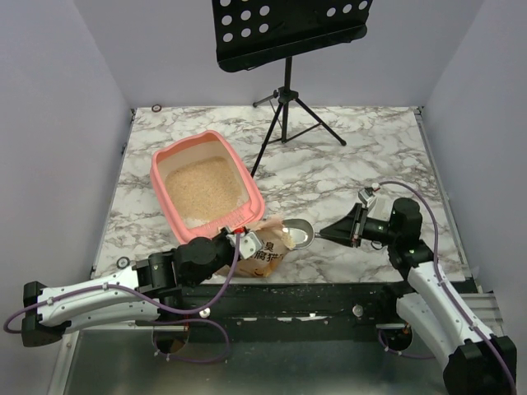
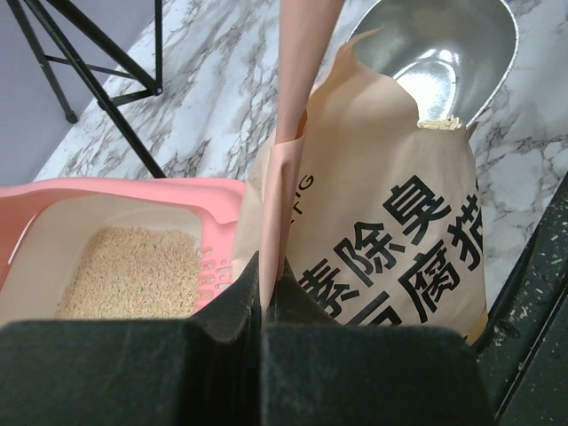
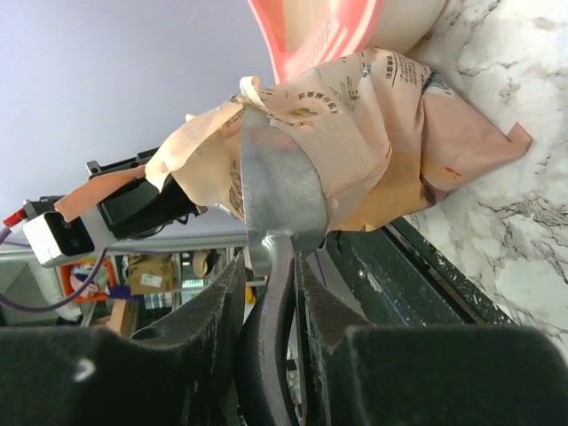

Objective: Fill the litter box with clean litter

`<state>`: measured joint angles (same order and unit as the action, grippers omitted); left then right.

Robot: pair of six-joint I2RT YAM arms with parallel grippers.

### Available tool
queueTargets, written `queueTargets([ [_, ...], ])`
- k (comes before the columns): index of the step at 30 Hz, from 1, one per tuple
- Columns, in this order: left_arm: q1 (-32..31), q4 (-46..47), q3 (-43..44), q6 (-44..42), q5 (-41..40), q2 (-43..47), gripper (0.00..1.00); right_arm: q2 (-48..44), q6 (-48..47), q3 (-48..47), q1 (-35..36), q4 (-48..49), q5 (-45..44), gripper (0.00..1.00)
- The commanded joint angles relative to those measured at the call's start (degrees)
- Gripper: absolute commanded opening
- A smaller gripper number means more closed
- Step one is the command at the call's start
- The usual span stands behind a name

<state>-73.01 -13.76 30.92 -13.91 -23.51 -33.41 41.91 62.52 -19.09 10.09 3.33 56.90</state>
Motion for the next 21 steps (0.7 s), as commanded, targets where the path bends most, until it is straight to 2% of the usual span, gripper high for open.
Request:
queueTargets([
  [1,-0.55,4.27,-0.24,0.03,-6.46,0.97,0.0,-4.02,2.07,1.86,-1.65,-1.58,-4.6,0.01],
  [6,-0.55,4.53,-0.16,0.11,-7.25,1.24,0.0,-12.01,6.38,4.32,-1.91,-1.49,-9.26,0.01],
  [13,-0.64,4.62,0.37,0.46,-9.89,1.68,0.0,-19.66,11.56,7.84,-2.0,-1.75,-11.46,0.01],
  [21,-0.64,4.53,0.99,0.99,-11.65,2.73,0.0,-26.88,15.78,6.53,-2.0,-5.07,-15.5,0.01],
])
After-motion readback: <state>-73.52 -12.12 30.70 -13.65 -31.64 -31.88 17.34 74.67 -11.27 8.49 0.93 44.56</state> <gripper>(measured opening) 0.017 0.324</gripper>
